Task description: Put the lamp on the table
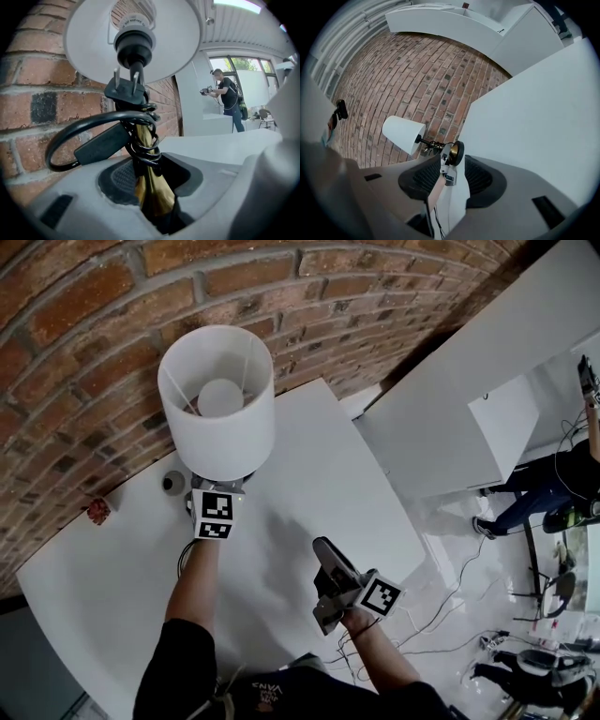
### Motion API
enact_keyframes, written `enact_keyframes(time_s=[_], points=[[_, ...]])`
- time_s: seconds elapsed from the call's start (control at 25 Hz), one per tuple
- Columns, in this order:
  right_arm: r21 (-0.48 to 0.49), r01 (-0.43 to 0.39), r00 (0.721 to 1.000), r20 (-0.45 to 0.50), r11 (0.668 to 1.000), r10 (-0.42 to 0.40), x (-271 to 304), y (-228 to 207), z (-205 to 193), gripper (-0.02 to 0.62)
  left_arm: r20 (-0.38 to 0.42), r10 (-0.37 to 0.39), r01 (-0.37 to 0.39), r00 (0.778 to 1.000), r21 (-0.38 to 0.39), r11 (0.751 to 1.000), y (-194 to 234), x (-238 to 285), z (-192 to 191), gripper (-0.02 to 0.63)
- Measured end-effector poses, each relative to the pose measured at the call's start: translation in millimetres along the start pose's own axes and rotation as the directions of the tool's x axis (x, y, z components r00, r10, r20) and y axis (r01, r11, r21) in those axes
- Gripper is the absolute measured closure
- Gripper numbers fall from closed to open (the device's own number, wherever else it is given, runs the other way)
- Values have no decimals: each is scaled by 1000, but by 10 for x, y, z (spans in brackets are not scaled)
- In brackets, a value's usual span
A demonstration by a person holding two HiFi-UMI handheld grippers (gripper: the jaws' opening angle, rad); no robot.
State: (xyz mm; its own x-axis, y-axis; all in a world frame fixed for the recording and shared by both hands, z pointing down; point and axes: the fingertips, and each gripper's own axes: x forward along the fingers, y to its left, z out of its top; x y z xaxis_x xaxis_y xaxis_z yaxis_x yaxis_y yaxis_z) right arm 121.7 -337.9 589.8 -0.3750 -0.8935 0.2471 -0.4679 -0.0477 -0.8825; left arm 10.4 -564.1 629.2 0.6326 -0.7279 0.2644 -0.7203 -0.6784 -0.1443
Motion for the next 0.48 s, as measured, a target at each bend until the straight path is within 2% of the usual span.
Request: enact_keyframes(time_s=[0.32, 0.48], points=[[-2, -14, 1000, -24, 1000, 14, -31, 94, -38, 448, -26, 14, -14, 1000, -1, 1000, -18, -81, -61, 433], [-44, -34, 999, -26, 998, 33, -66, 175, -19, 448, -35, 19, -20, 999, -25, 1000, -27, -250, -80, 398]])
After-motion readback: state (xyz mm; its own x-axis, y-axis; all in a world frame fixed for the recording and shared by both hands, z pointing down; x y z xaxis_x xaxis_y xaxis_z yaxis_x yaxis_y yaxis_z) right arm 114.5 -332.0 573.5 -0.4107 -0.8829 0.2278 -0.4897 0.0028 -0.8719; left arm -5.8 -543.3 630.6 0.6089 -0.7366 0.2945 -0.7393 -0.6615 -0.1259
